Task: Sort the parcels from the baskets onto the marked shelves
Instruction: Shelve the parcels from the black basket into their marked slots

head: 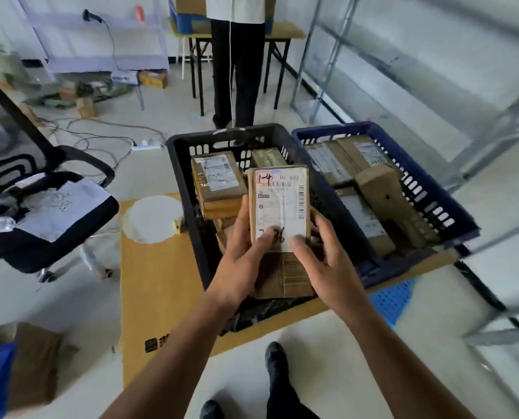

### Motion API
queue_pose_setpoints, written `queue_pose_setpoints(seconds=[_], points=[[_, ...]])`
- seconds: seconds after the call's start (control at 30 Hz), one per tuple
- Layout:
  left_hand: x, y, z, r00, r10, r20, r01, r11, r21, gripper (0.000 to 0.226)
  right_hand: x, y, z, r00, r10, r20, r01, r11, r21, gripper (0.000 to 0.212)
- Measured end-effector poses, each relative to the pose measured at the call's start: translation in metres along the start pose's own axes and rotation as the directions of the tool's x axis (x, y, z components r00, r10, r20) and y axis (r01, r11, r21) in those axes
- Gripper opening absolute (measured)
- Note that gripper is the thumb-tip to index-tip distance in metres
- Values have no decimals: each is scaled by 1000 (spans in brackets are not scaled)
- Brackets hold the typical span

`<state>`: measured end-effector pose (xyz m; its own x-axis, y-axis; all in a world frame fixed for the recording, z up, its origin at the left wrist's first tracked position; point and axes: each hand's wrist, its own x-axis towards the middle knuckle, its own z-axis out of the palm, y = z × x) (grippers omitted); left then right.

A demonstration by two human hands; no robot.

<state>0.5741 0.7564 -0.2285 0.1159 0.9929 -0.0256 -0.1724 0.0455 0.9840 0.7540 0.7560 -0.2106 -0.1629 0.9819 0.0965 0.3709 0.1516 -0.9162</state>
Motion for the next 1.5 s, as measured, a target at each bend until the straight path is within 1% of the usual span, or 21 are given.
queue_pose_setpoints(seconds=[0.07, 0.1, 0.17, 0.23, 0.33, 0.43, 0.5, 0.57, 0.67, 0.77, 0.83, 0.93, 0.97, 1.0, 1.07, 1.13, 1.2, 1.27, 1.37, 1.5], points=[[-3, 7, 9, 998, 55, 41, -56, 997, 43, 70, -17, -5, -9, 995, 26, -97, -23, 999, 37, 52], [-5, 13, 15, 995, 81, 62, -84, 995, 52, 69, -23, -12, -15, 993, 31, -113, -25, 998, 54, 54], [-6, 28, 27, 981, 165, 105, -167, 986, 12, 66, -26, -29, -30, 991, -11, -132, 14, 1000, 27, 60], [-5, 41, 39, 966, 214, 143, -212, 977, -30, 65, -25, -46, -44, 984, 2, -179, 4, 999, 34, 61], [-7, 51, 57, 962, 179, 204, -161, 982, -103, 64, -40, -51, -60, 963, -12, -269, 22, 999, 35, 62], [-20, 47, 80, 948, 137, 287, -126, 991, -54, 63, -76, -40, -70, 935, -24, -353, 23, 1000, -6, 61], [-34, 40, 101, 928, 97, 360, -82, 995, -56, 63, -105, -31, -78, 912, 11, -409, -10, 1000, 3, 60], [-49, 28, 126, 900, 71, 431, -54, 997, -52, 60, -139, -22, -89, 888, 73, -454, -56, 997, 50, 60], [-79, 8, 168, 851, 24, 524, -25, 1000, -5, 60, -195, -8, -109, 821, 166, -547, -136, 986, 96, 61], [-119, -11, 215, 784, -18, 621, -11, 999, 42, 60, -261, 8, -129, 724, 261, -639, -189, 965, 181, 59], [-150, -24, 247, 746, -46, 664, -2, 997, 71, 58, -310, 18, -141, 665, 299, -684, -223, 954, 200, 58], [-199, -47, 291, 691, -145, 708, 43, 986, 160, 63, -389, 31, -157, 577, 357, -735, -226, 934, 277, 57], [-216, -54, 304, 677, -174, 715, 27, 977, 212, 63, -416, 34, -162, 543, 378, -750, -226, 926, 303, 56], [-231, -62, 316, 672, -184, 718, -24, 963, 269, 63, -443, 38, -165, 509, 395, -764, -232, 919, 320, 55], [-259, -79, 337, 676, -165, 718, -185, 905, 382, 60, -495, 47, -171, 448, 425, -787, -245, 904, 349, 52], [-283, -95, 355, 661, -152, 735, -358, 797, 486, 65, -546, 54, -173, 380, 474, -794, -249, 879, 405, 52], [-306, -112, 373, 611, -167, 774, -487, 690, 535, 66, -592, 60, -175, 307, 519, -798, -245, 853, 460, 55], [-327, -128, 391, 551, -210, 808, -553, 633, 542, 63, -633, 66, -176, 240, 545, -803, -255, 834, 490, 58], [-355, -146, 418, 456, -287, 842, -612, 586, 531, 64, -681, 74, -176, 150, 570, -808, -247, 813, 528, 59], [-374, -167, 458, 366, -303, 880, -751, 462, 472, 65, -722, 91, -182, 37, 605, -795, -221, 781, 584, 59]])
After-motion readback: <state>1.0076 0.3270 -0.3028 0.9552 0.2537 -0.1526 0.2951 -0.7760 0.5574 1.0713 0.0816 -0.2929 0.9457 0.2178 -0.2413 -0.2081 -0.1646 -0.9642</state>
